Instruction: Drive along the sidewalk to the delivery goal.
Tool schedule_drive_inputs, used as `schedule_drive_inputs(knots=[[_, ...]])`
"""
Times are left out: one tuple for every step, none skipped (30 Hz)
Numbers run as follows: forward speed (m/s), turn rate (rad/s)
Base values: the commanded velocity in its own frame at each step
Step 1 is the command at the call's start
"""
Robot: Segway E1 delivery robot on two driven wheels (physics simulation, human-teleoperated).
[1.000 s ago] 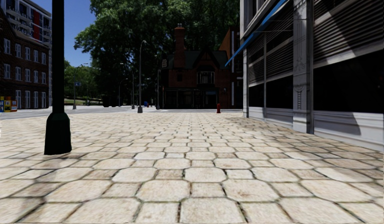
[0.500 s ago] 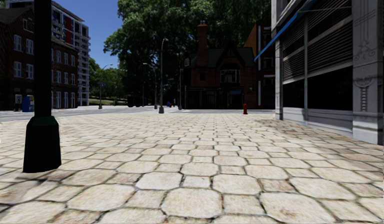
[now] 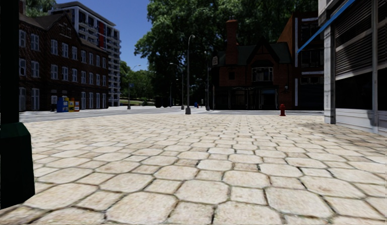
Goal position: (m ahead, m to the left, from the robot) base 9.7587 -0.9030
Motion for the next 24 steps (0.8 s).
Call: schedule_drive_inputs(knots=[[2.00,0.00],[2.00,0.00],[2.00,0.00],[2.00,0.00],[2.00,0.00],[2.00,0.00],[2.00,0.00],[2.00,0.00],[2.00,0.00],[2.00,0.00],[2.00,0.00],[2.00,0.00],[2.00,0.00],[2.00,0.00],[2.00,0.00],[2.00,0.00],[2.00,0.00],[2.00,0.00],[2.00,0.00],[2.00,0.00],[2.00,0.00],[2.00,0.00],[2.00,0.00],[2.00,0.00]])
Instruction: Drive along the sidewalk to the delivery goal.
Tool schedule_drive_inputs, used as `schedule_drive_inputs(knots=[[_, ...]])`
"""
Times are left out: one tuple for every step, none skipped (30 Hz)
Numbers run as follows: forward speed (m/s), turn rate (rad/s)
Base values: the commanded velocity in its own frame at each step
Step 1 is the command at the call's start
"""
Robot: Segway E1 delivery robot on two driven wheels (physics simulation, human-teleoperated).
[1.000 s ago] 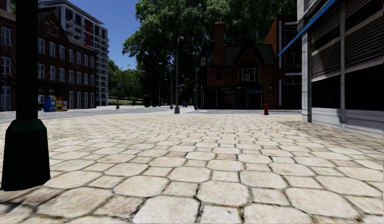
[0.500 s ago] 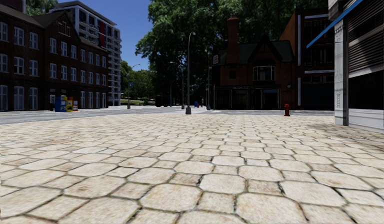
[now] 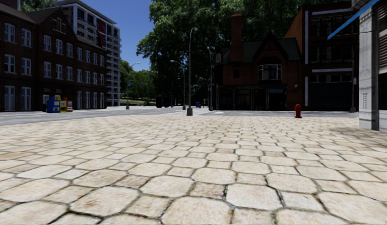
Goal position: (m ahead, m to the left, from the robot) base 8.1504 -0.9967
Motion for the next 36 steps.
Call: schedule_drive_inputs(knots=[[2.00,0.00],[2.00,0.00],[2.00,0.00],[2.00,0.00],[2.00,0.00],[2.00,0.00],[2.00,0.00],[2.00,0.00],[2.00,0.00],[2.00,0.00],[2.00,0.00],[2.00,0.00],[2.00,0.00],[2.00,0.00],[2.00,0.00],[2.00,0.00],[2.00,0.00],[2.00,0.00],[2.00,0.00],[2.00,0.00],[2.00,0.00],[2.00,0.00],[2.00,0.00],[2.00,0.00],[2.00,0.00],[2.00,0.00],[2.00,0.00],[2.00,-0.01],[2.00,-0.01],[2.00,-0.03],[2.00,-0.13],[2.00,-0.18],[2.00,-0.18],[2.00,-0.18],[2.00,-0.19],[2.00,-0.19]])
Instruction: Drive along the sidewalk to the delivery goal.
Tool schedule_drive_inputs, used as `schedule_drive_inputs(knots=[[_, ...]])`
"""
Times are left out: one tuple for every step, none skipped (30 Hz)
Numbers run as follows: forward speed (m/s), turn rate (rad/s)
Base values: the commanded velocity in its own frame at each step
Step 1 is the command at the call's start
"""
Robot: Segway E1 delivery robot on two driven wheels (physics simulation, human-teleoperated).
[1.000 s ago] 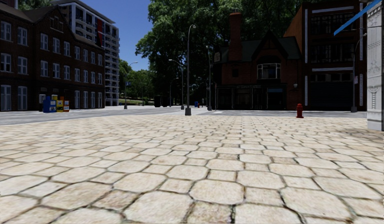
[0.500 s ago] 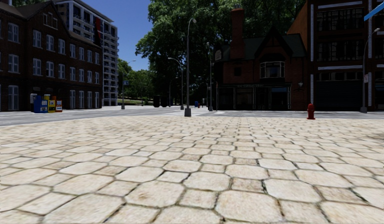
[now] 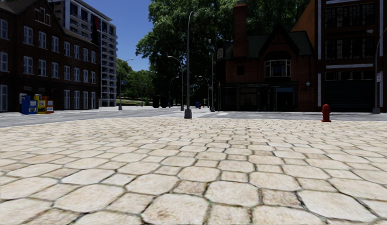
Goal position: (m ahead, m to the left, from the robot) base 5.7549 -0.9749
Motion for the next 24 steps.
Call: schedule_drive_inputs(knots=[[2.00,-0.19],[2.00,-0.19],[2.00,-0.19],[2.00,-0.19],[2.00,-0.19],[2.00,-0.19],[2.00,-0.19],[2.00,-0.19],[2.00,-0.19],[2.00,-0.19],[2.00,-0.19],[2.00,-0.19],[2.00,-0.19],[2.00,-0.22],[2.00,-0.30],[2.00,-0.30],[2.00,-0.32],[2.00,-0.33],[2.00,-0.33],[2.00,-0.33],[2.00,-0.33],[2.00,-0.30],[2.00,-0.28],[2.00,-0.28]])
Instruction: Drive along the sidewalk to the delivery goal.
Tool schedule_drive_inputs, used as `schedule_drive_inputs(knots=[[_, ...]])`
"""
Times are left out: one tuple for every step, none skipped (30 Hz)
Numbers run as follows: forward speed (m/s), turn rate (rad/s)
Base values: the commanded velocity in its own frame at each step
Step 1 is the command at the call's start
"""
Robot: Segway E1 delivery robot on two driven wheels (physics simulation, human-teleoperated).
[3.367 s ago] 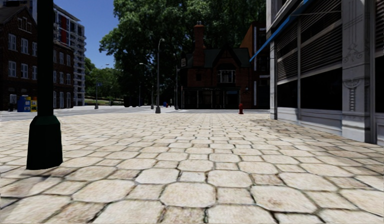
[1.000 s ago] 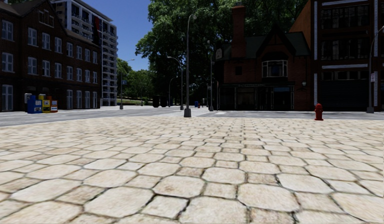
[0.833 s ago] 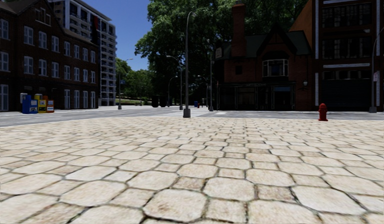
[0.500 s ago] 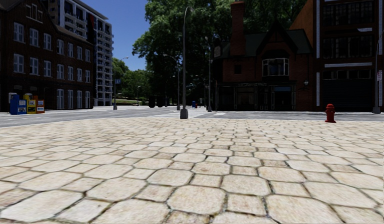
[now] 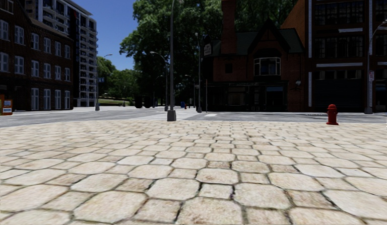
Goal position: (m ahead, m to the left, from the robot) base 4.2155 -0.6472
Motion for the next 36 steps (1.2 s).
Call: schedule_drive_inputs(knots=[[2.00,-0.21],[2.00,-0.21],[2.00,-0.01],[2.00,0.00],[2.00,0.00],[2.00,0.00],[2.00,0.00],[2.00,0.00],[2.00,0.00],[2.00,0.00],[2.00,0.00],[2.00,0.00],[2.00,0.00],[2.00,0.00],[2.00,0.00],[2.00,0.00],[2.00,0.00],[2.00,0.00],[2.00,0.00],[2.00,0.00],[2.00,0.00],[2.00,0.00],[2.00,0.00],[2.00,0.00],[2.00,0.00],[2.00,0.00],[2.00,0.00],[2.00,0.00],[2.00,0.00],[2.00,0.00],[2.00,0.00],[2.00,0.00],[2.00,0.00],[2.00,0.00],[2.00,0.00],[2.00,0.00]])
